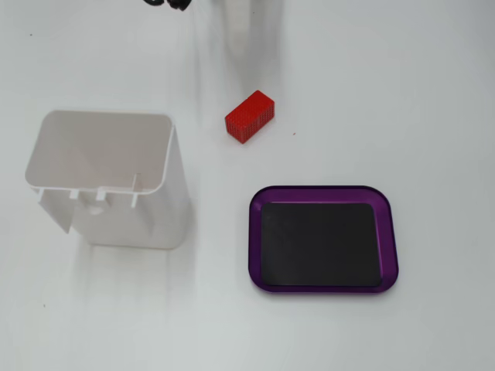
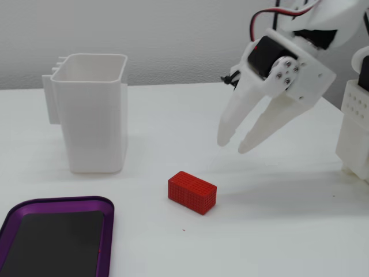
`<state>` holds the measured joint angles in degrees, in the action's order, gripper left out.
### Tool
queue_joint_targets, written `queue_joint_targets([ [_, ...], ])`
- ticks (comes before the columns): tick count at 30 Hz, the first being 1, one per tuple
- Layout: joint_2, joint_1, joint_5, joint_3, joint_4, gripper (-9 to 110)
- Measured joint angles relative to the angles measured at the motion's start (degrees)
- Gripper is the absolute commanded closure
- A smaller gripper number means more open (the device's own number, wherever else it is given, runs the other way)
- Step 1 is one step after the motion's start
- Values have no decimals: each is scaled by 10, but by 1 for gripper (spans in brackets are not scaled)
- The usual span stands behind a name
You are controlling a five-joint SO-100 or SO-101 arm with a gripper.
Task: Pick up the cube and place it in the box.
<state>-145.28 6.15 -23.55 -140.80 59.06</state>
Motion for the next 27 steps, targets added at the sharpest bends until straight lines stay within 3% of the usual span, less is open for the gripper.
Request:
queue_joint_targets([
  [11,484,2,-134,374,97,82],
  [27,599,0,-214,387,59,82],
])
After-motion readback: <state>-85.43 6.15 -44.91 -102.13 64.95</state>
